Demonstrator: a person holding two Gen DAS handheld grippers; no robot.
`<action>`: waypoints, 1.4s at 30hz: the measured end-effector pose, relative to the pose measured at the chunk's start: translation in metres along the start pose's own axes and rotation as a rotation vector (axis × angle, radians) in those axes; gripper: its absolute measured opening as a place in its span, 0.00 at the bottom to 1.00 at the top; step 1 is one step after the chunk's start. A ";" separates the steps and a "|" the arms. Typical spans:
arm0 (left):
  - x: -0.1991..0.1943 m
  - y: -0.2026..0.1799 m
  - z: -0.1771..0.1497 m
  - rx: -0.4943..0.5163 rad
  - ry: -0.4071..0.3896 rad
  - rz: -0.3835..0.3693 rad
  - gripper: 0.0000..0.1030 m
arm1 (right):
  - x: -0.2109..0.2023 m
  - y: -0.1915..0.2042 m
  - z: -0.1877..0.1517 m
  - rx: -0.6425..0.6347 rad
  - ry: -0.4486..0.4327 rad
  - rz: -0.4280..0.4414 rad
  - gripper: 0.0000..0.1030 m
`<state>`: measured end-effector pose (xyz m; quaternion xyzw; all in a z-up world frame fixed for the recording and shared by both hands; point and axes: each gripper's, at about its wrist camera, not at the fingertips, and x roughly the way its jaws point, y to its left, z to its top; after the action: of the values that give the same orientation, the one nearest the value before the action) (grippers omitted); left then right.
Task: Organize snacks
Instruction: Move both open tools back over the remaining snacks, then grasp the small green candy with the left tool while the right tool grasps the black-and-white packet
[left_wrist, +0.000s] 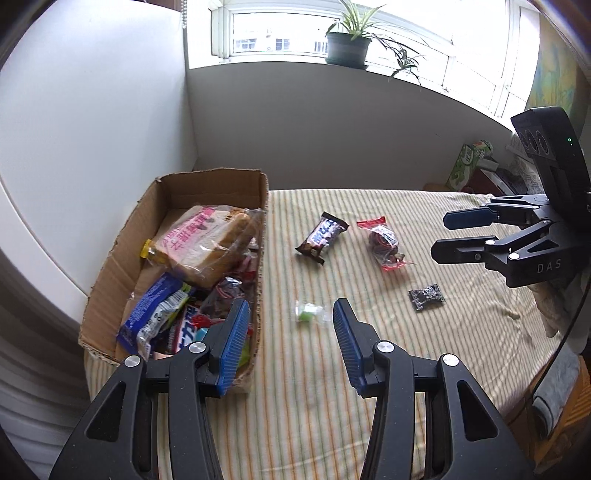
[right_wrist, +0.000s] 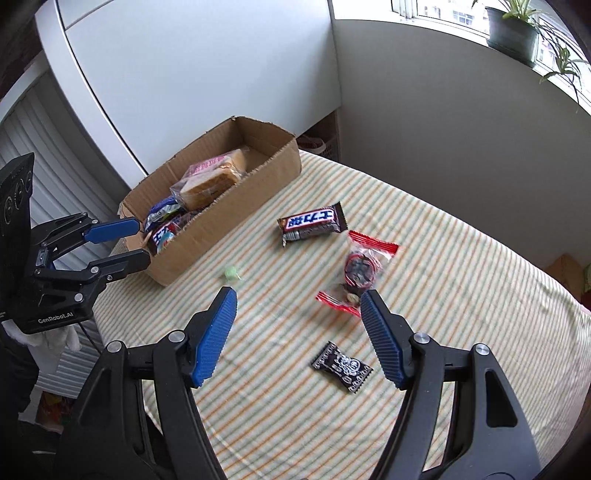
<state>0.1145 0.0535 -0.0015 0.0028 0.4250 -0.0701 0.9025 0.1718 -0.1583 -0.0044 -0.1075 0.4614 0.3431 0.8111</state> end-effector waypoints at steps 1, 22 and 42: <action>0.002 -0.004 -0.001 0.000 0.004 -0.010 0.45 | 0.000 -0.003 -0.005 -0.001 0.006 -0.001 0.70; 0.065 -0.039 -0.026 -0.039 0.127 -0.040 0.45 | 0.040 -0.025 -0.064 -0.099 0.133 -0.022 0.63; 0.068 -0.030 -0.036 -0.063 0.139 -0.058 0.45 | 0.033 -0.023 -0.074 -0.152 0.089 -0.085 0.67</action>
<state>0.1259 0.0180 -0.0747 -0.0330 0.4886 -0.0825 0.8680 0.1480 -0.1963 -0.0757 -0.2036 0.4647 0.3374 0.7929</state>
